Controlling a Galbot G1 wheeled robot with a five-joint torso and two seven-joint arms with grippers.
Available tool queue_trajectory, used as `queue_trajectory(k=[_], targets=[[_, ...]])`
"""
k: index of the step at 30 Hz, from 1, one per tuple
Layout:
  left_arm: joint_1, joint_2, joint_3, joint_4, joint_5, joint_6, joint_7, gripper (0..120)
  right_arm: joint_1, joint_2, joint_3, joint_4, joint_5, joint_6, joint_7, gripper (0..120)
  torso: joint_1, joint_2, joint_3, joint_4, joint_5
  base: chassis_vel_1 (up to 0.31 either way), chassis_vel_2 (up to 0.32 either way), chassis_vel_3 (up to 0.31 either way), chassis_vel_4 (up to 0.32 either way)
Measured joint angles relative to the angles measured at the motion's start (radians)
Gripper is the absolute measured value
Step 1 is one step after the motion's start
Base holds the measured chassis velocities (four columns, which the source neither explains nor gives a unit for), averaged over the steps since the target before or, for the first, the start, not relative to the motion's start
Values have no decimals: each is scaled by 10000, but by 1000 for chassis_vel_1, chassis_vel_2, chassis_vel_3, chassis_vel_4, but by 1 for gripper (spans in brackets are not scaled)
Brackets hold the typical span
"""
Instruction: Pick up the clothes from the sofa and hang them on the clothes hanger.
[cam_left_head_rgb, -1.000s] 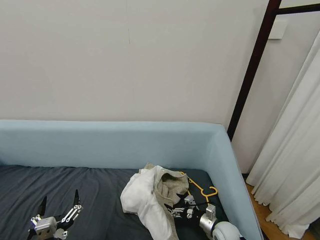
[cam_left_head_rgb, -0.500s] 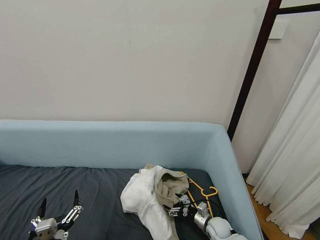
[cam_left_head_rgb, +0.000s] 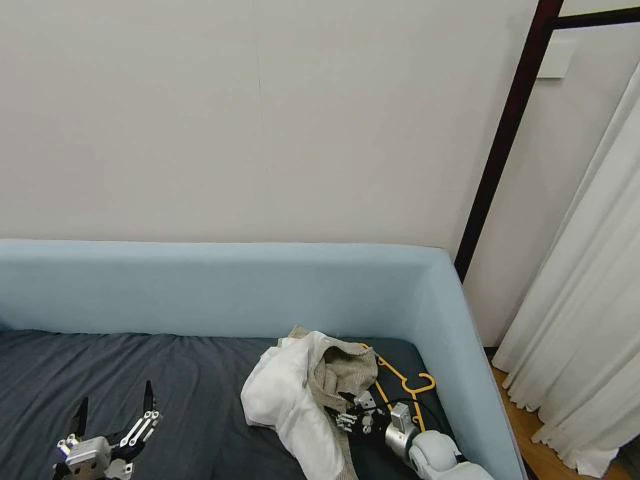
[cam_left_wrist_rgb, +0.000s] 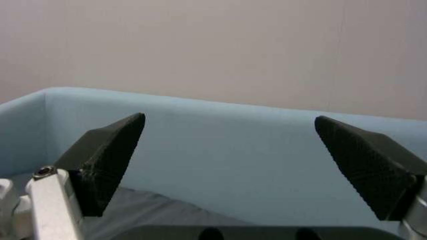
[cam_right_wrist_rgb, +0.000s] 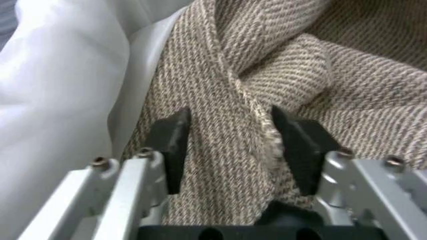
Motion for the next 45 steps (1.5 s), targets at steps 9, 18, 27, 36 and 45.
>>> queue_trajectory(k=[9,18,27,36,45], targets=[[26,-15,19,-35,1,-39,-26,100,-217,-71,133,105,-368,221,163,8,0,0,0,1,1,0,0,0,0],[0,-27,156,-91,7,-97,-45,100,-617,-779,116,1632,-1593,594,2274,0,-1,-1,0,0,1,0,0,0,0],[-141,-6,379,-328,2,-105,-89,100,-70,-2957,77,5915,-778,347,2754,0,-2,0,0,3,2,0,0,0,0],[-330,-79,789,-511,5,-171,-106,100,2597,-6365,-660,8379,65,-216,2544,0,-1,-1,0,0,6,0,0,0,0],[-662,-261,1361,-657,34,-167,-116,100,8026,-7993,-3739,8225,1973,-379,2296,0,-1,0,0,-2,4,0,0,0,0]])
